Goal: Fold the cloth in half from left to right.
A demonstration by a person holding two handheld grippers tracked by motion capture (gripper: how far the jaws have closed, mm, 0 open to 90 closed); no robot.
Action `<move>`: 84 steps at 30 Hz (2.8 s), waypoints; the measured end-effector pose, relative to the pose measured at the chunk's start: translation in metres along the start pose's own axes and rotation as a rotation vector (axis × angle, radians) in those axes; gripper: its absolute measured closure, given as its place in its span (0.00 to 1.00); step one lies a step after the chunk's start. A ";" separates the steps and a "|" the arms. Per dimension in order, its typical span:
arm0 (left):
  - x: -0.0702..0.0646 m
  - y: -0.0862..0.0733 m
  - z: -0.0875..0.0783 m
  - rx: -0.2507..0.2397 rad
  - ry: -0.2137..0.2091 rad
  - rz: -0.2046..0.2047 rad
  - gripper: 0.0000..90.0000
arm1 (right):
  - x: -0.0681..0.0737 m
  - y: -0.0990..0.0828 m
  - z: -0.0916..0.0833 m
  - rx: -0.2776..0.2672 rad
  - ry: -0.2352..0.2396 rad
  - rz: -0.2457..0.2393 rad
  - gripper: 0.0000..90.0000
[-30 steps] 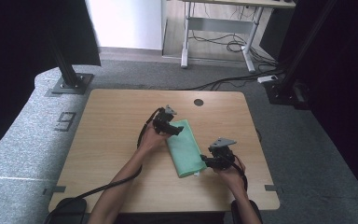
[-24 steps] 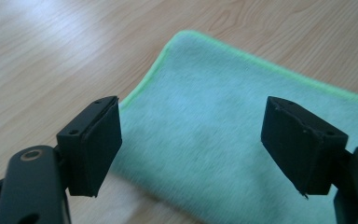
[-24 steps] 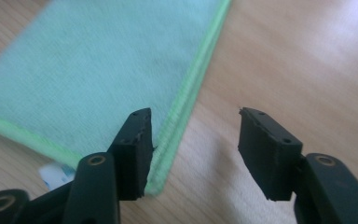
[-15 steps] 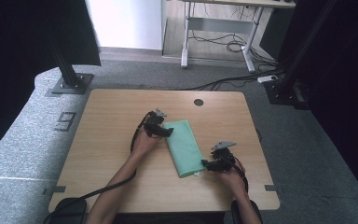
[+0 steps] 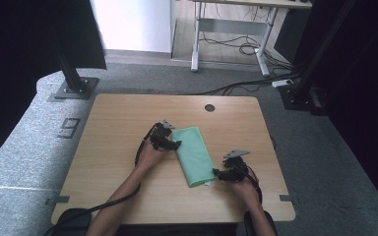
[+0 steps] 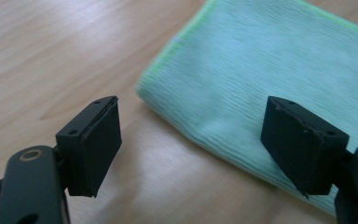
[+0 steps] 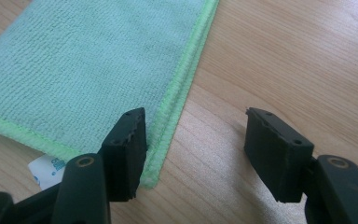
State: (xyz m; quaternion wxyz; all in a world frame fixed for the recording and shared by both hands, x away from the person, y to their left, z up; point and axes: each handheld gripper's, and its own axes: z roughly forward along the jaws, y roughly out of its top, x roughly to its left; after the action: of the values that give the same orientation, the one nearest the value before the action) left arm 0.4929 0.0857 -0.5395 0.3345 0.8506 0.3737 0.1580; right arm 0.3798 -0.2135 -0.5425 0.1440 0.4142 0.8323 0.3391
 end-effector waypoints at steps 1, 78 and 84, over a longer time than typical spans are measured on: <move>-0.003 -0.001 -0.001 -0.001 -0.004 0.004 0.22 | 0.000 0.000 0.000 -0.001 0.000 0.000 0.43; -0.023 -0.081 -0.076 0.050 -0.063 0.004 0.18 | 0.056 0.038 0.049 -0.055 0.026 -0.055 0.27; -0.025 -0.084 -0.078 0.061 -0.071 -0.004 0.18 | 0.056 0.038 0.049 -0.061 0.027 -0.056 0.26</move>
State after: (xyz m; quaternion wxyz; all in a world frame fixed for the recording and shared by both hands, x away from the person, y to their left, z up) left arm 0.3917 0.1442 -0.5409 0.3217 0.8648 0.3679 0.1154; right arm 0.3928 -0.1316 -0.5501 0.1547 0.3817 0.8345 0.3660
